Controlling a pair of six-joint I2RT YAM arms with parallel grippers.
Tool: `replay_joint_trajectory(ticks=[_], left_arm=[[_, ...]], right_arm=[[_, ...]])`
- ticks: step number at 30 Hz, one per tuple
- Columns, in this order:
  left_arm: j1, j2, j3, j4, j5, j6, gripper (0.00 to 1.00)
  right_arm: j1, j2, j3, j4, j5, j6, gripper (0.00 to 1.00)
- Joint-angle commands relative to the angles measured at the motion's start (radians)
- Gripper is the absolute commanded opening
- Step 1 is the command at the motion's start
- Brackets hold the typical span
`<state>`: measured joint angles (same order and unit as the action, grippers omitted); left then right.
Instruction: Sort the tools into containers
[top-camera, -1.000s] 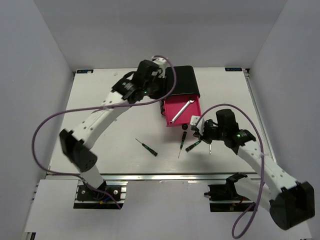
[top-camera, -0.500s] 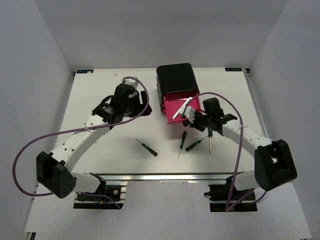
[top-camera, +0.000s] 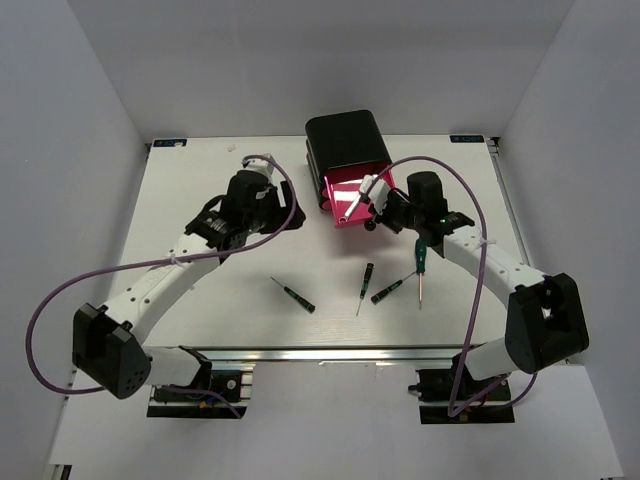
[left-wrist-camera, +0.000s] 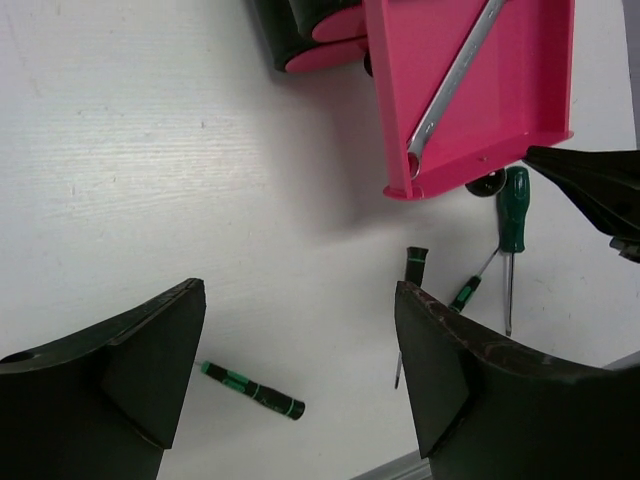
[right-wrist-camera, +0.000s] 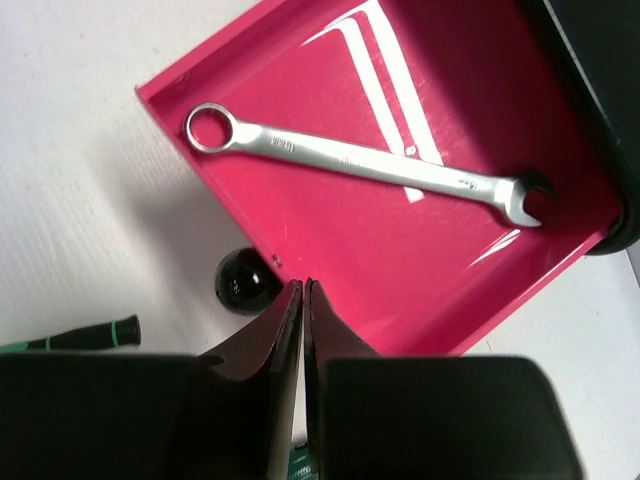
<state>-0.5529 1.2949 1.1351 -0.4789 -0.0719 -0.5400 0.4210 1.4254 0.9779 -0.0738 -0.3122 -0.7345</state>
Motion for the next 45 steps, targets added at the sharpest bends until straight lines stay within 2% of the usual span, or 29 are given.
replay_joint_trajectory(ticks=[1, 4, 8, 12, 17, 21, 26, 29, 32, 37, 42, 45], left_arm=[[0.021, 0.073, 0.066, 0.091, -0.005, 0.031, 0.86], [0.036, 0.167, 0.184, 0.134, 0.006, 0.072, 0.86], [0.054, 0.384, 0.375, 0.174, -0.009, 0.152, 0.87], [0.080, 0.579, 0.657, 0.198, -0.039, 0.213, 0.88], [0.100, 0.754, 0.805, 0.345, -0.066, 0.304, 0.89], [0.129, 0.857, 0.837, 0.567, -0.097, 0.256, 0.92], [0.159, 1.052, 1.041, 0.630, -0.086, 0.129, 0.92], [0.168, 1.106, 1.071, 0.713, -0.086, 0.069, 0.93], [0.186, 1.164, 1.132, 0.705, -0.068, 0.003, 0.93], [0.214, 1.201, 1.132, 0.723, 0.062, -0.060, 0.91], [0.231, 1.202, 1.112, 0.757, 0.208, -0.081, 0.87], [0.240, 1.199, 1.103, 0.758, 0.248, -0.084, 0.86]], right_arm=[[-0.002, 0.032, 0.041, 0.087, -0.005, 0.040, 0.09], [-0.002, 0.033, 0.053, 0.077, -0.013, 0.049, 0.09], [-0.005, -0.016, 0.039, 0.028, -0.025, 0.064, 0.09], [-0.010, -0.135, -0.002, -0.018, -0.086, 0.107, 0.11], [-0.010, -0.238, -0.054, -0.087, -0.145, 0.197, 0.15], [-0.010, -0.302, -0.113, -0.092, -0.154, 0.288, 0.20], [-0.010, -0.333, -0.169, -0.075, -0.153, 0.374, 0.22], [-0.010, -0.353, -0.211, -0.064, -0.156, 0.392, 0.22], [-0.010, -0.361, -0.258, -0.047, -0.139, 0.402, 0.22], [-0.010, -0.349, -0.323, -0.035, -0.145, 0.393, 0.21], [-0.010, -0.293, -0.383, 0.100, -0.087, 0.374, 0.19], [-0.011, -0.205, -0.369, 0.184, -0.053, 0.369, 0.17]])
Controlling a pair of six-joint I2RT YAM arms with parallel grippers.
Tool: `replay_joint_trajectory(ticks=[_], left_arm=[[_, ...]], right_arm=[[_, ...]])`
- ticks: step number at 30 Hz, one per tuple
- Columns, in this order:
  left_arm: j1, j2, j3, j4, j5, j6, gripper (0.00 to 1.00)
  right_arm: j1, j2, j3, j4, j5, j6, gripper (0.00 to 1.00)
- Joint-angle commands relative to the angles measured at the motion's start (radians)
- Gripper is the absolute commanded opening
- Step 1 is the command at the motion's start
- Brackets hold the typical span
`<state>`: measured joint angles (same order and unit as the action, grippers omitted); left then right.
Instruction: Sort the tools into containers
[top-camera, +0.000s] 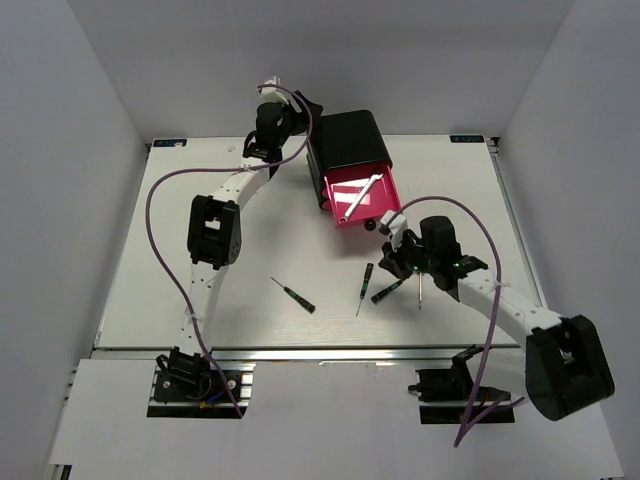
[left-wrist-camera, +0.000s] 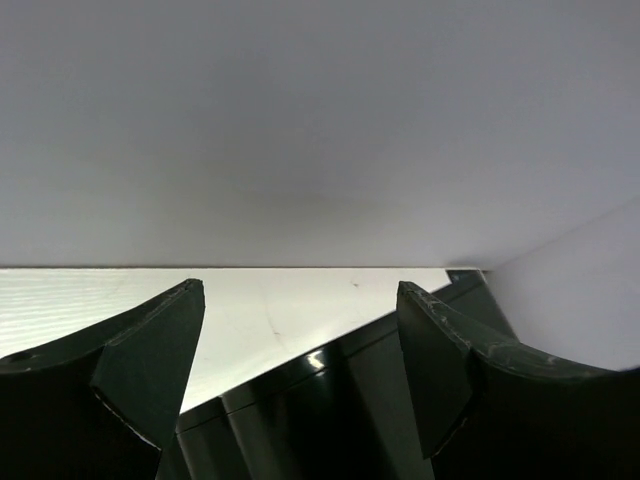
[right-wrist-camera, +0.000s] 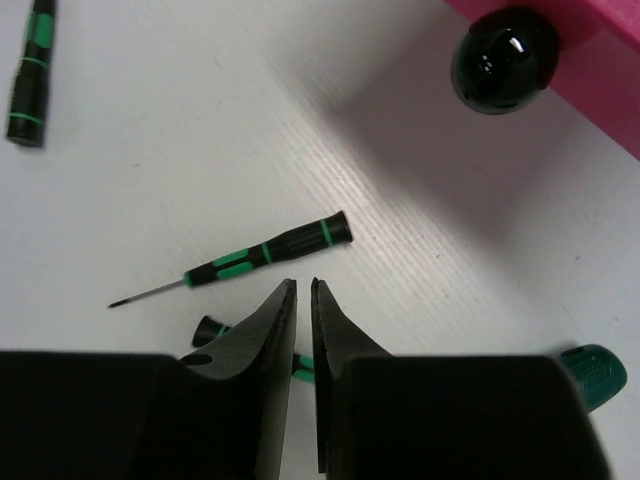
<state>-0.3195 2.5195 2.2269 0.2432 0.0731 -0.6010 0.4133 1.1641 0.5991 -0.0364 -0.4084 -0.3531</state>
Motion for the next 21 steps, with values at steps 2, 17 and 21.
replay_joint_trajectory(ticks=[2, 17, 21], left_arm=[[0.011, -0.025, 0.008, 0.028, 0.131, -0.025, 0.86], [0.020, -0.011, 0.002, -0.033, 0.255, -0.002, 0.84], [0.019, -0.005, 0.002, -0.058, 0.297, 0.015, 0.83]], right_arm=[[-0.002, 0.147, 0.056, 0.167, 0.059, -0.014, 0.15], [-0.002, 0.393, 0.232, 0.386, 0.169, -0.033, 0.12], [-0.002, 0.427, 0.271, 0.408, 0.169, -0.035, 0.12]])
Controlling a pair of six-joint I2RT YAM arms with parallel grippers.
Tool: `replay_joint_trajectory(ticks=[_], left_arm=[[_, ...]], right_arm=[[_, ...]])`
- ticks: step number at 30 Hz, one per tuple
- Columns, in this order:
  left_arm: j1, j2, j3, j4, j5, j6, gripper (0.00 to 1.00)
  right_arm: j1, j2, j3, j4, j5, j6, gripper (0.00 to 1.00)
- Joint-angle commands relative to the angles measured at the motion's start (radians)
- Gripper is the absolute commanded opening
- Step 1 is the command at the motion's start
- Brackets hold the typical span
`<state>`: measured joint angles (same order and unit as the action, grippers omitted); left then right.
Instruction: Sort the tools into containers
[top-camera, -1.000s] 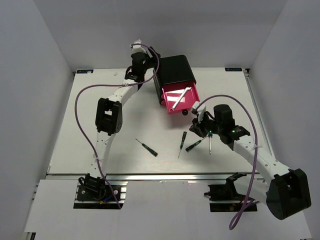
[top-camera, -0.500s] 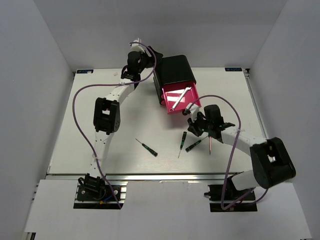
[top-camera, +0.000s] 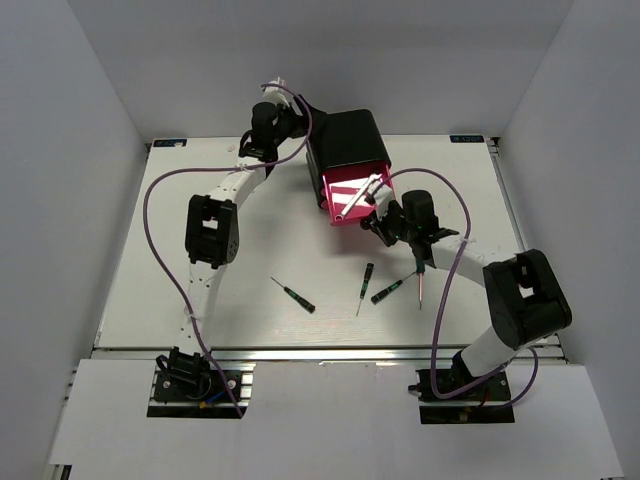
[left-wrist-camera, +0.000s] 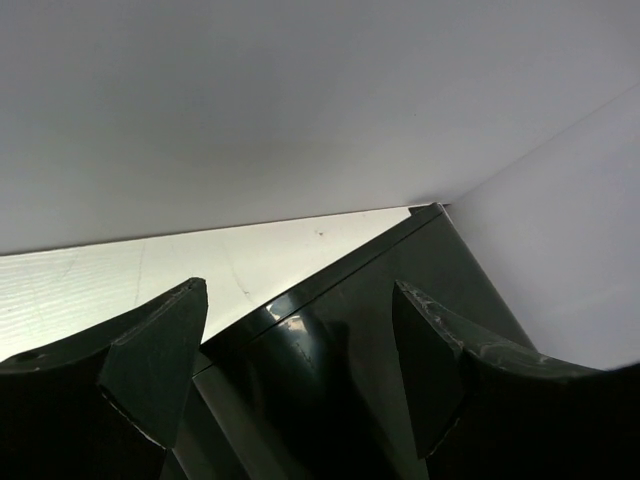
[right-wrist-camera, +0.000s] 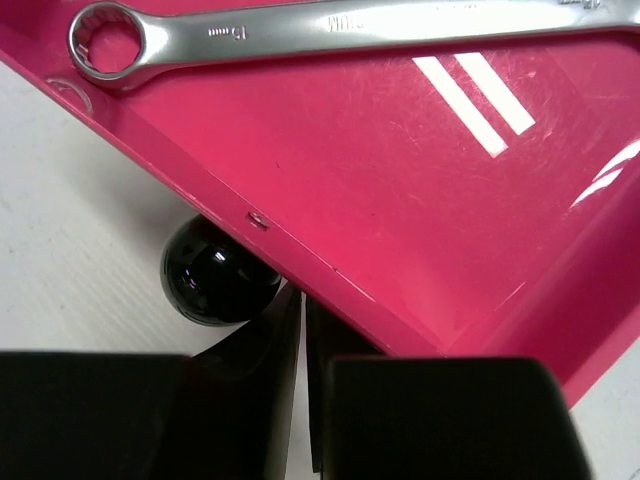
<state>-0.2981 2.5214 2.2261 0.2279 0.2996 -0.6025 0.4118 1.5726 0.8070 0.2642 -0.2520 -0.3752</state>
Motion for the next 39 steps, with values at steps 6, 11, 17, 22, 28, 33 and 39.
replay_joint_trajectory(ticks=[6, 11, 17, 22, 28, 33, 39], left_arm=[[-0.003, -0.007, -0.011, -0.070, 0.116, 0.033, 0.82], [-0.007, -0.015, -0.031, -0.087, 0.150, 0.050, 0.82], [-0.009, -0.013, -0.042, -0.099, 0.174, 0.067, 0.82], [-0.013, -0.006, -0.039, -0.110, 0.191, 0.072, 0.82], [-0.021, -0.004, -0.046, -0.124, 0.216, 0.083, 0.82], [-0.030, -0.013, -0.065, -0.133, 0.234, 0.098, 0.82], [-0.036, -0.045, -0.121, -0.136, 0.245, 0.110, 0.81]], right_arm=[[-0.001, 0.056, 0.121, 0.138, 0.014, -0.013, 0.12], [-0.001, 0.058, 0.153, 0.171, 0.008, 0.013, 0.12], [-0.001, 0.049, 0.158, 0.239, -0.020, 0.048, 0.13], [-0.001, 0.093, 0.207, 0.236, -0.010, 0.058, 0.13], [-0.001, 0.162, 0.302, 0.237, -0.004, 0.068, 0.14], [-0.001, 0.239, 0.395, 0.224, 0.013, 0.076, 0.14], [-0.004, 0.274, 0.449, 0.201, 0.011, 0.084, 0.16]])
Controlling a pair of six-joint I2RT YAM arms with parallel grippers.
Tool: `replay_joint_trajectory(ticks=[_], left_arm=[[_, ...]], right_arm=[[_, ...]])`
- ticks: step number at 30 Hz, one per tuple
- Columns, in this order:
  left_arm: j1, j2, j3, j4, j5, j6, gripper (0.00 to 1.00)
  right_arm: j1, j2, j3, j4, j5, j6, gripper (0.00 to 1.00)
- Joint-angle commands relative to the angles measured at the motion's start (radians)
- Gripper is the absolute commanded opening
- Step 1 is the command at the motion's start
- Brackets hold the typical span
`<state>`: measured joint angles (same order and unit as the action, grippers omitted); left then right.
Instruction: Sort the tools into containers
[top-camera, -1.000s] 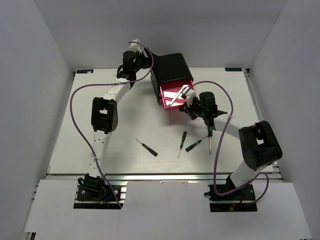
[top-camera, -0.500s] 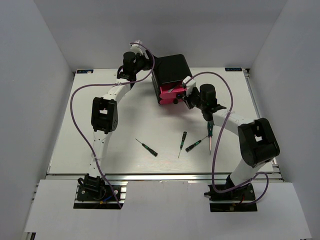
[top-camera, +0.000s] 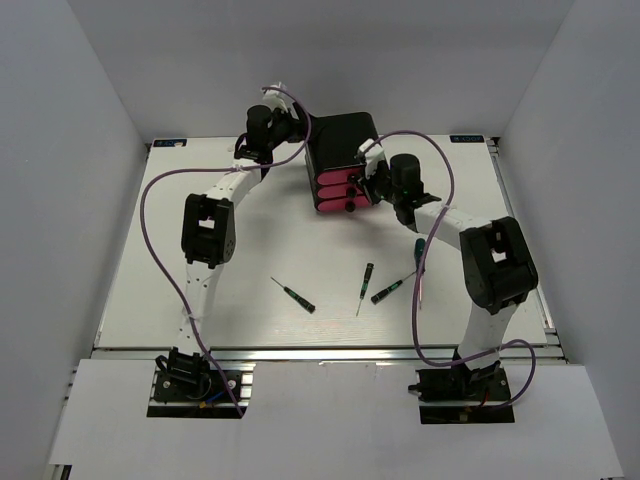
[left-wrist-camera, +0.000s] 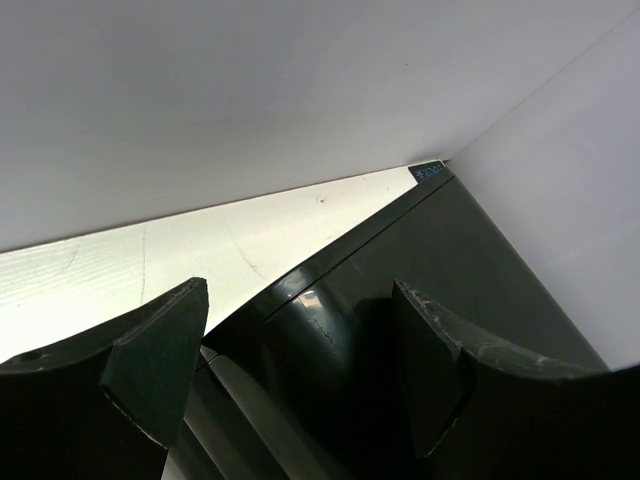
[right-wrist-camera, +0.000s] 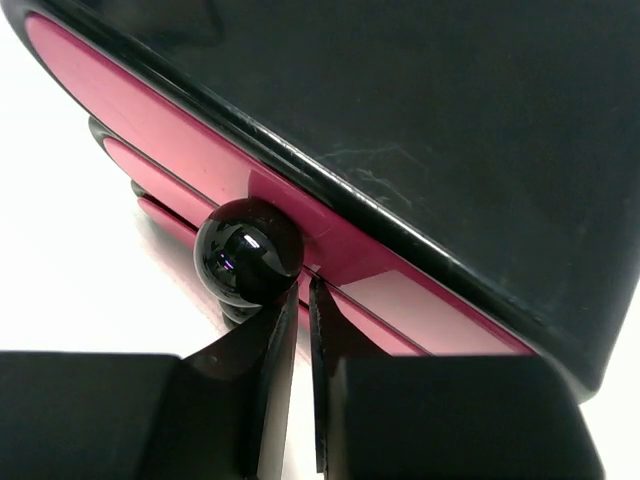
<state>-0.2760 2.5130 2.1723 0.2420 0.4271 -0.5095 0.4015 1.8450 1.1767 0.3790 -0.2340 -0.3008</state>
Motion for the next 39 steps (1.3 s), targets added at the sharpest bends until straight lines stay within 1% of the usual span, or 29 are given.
replay_joint_trajectory(ticks=[1, 3, 4, 6, 7, 8, 9, 10, 11, 13, 14, 18, 22, 24, 25, 30, 32, 34, 39], left_arm=[[-0.058, -0.043, -0.080, -0.138, 0.114, 0.017, 0.81], [-0.058, -0.063, -0.112, -0.124, 0.105, 0.011, 0.82], [-0.058, -0.071, -0.120, -0.112, 0.099, 0.006, 0.82], [-0.058, -0.082, -0.124, -0.106, 0.081, -0.003, 0.82], [-0.058, -0.085, -0.123, -0.095, 0.078, -0.009, 0.82], [-0.058, -0.088, -0.118, -0.093, 0.075, -0.015, 0.82], [-0.058, -0.089, -0.117, -0.095, 0.062, -0.021, 0.82], [-0.058, -0.092, -0.117, -0.092, 0.058, -0.026, 0.82], [-0.058, -0.097, -0.123, -0.087, 0.053, -0.030, 0.82], [-0.058, -0.112, -0.152, -0.060, 0.050, -0.044, 0.82], [-0.058, -0.115, -0.160, -0.053, 0.052, -0.049, 0.82], [-0.058, -0.118, -0.169, -0.050, 0.059, -0.057, 0.82], [-0.060, -0.134, -0.196, -0.038, 0.059, -0.063, 0.82], [-0.058, -0.134, -0.200, -0.035, 0.061, -0.066, 0.82], [-0.058, -0.134, -0.201, -0.035, 0.061, -0.067, 0.82], [-0.058, -0.138, -0.210, -0.030, 0.068, -0.069, 0.82], [-0.058, -0.143, -0.223, -0.027, 0.071, -0.069, 0.82], [-0.058, -0.146, -0.230, -0.024, 0.078, -0.072, 0.82], [-0.058, -0.149, -0.236, -0.024, 0.081, -0.073, 0.82]], right_arm=[[0.007, -0.004, 0.080, 0.063, -0.008, 0.009, 0.16], [0.000, -0.019, 0.077, 0.022, -0.024, 0.019, 0.19], [-0.003, -0.045, 0.071, -0.006, -0.056, 0.020, 0.20], [-0.012, -0.079, 0.043, -0.060, -0.093, 0.020, 0.25], [-0.015, -0.122, -0.003, -0.066, -0.111, 0.022, 0.30], [-0.015, -0.142, -0.024, -0.068, -0.113, 0.032, 0.39], [-0.015, -0.176, -0.044, -0.069, -0.113, 0.038, 0.43], [-0.013, -0.188, -0.073, -0.072, -0.108, 0.051, 0.45], [-0.013, -0.196, -0.083, -0.077, -0.107, 0.061, 0.49], [-0.015, -0.208, -0.097, -0.100, -0.106, 0.103, 0.49], [-0.015, -0.208, -0.098, -0.106, -0.107, 0.121, 0.51], [-0.015, -0.191, -0.104, -0.121, -0.097, 0.209, 0.52], [-0.013, -0.147, -0.080, -0.173, -0.032, 0.293, 0.52], [-0.013, -0.135, -0.075, -0.192, -0.010, 0.293, 0.51], [-0.015, -0.136, -0.083, -0.192, 0.007, 0.320, 0.51], [-0.015, -0.148, -0.143, -0.160, 0.031, 0.357, 0.51], [-0.015, -0.138, -0.146, -0.134, 0.056, 0.388, 0.55], [-0.015, -0.121, -0.144, -0.117, 0.074, 0.405, 0.56], [-0.015, -0.095, -0.132, -0.075, 0.059, 0.463, 0.58]])
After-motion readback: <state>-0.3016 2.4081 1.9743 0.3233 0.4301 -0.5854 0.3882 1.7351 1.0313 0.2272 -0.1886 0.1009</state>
